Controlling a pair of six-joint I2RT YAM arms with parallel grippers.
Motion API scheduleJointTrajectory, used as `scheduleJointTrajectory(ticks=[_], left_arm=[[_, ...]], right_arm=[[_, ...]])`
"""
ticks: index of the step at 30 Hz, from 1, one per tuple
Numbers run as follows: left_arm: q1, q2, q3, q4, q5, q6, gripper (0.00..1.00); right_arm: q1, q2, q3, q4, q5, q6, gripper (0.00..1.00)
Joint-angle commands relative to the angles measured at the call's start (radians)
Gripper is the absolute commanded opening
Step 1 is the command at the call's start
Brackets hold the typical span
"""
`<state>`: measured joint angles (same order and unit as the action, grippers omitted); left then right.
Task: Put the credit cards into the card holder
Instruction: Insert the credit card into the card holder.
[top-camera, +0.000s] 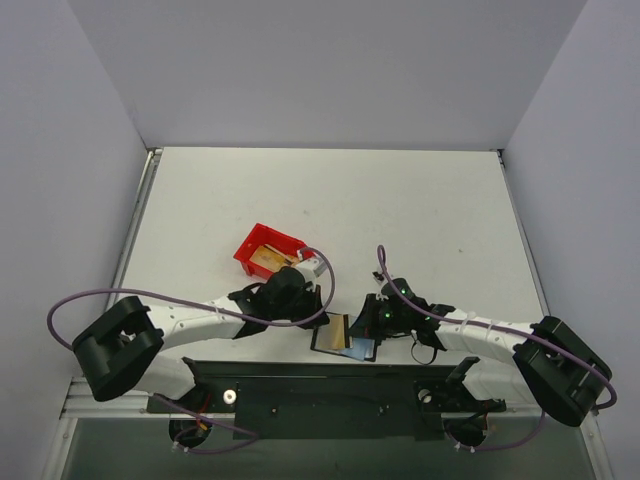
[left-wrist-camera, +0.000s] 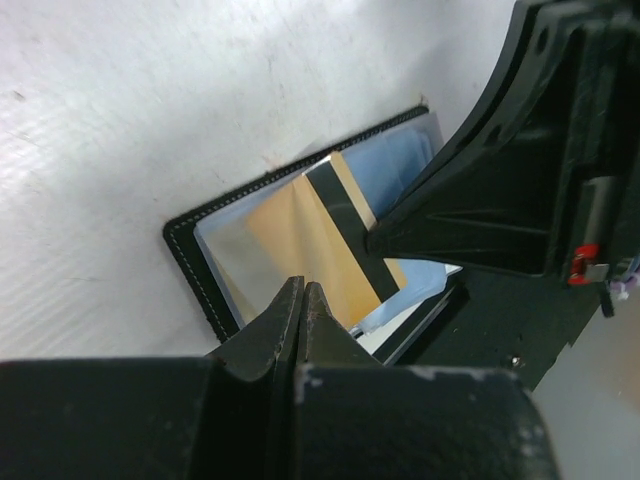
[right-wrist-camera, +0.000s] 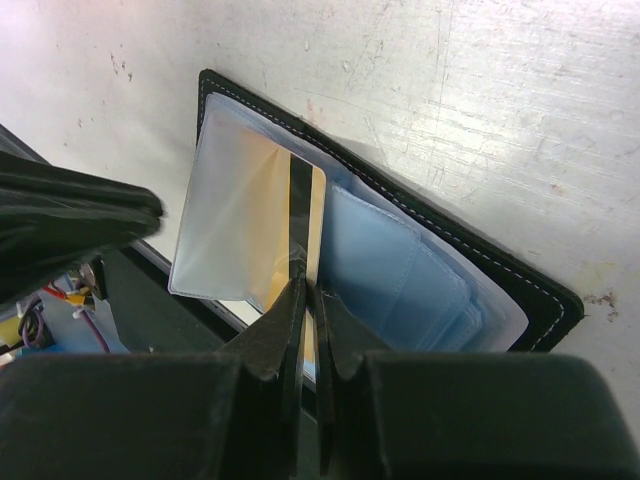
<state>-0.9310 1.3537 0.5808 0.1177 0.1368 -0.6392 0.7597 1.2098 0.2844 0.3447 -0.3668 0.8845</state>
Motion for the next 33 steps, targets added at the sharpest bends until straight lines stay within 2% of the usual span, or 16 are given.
scheduleJointTrajectory(ticks=[1,14,33], left_arm=[[-0.029,0.054,0.028,0.066,0.052,0.012,0.00],[-0.034,0.147,-0.004,0.034,0.046,0.004,0.00],[-0.032,0.119,-0.026,0.008,0.020,-0.002,0.00]], right_arm=[[-0.005,0.008,0.025,-0.038,0.006,-0.025,0.00],[-0.020,-0.049,0.010,-0.062,0.037,-0.030,0.00],[-0.049,-0.104,-0.019,-0.124,0.039,-0.044,0.00]])
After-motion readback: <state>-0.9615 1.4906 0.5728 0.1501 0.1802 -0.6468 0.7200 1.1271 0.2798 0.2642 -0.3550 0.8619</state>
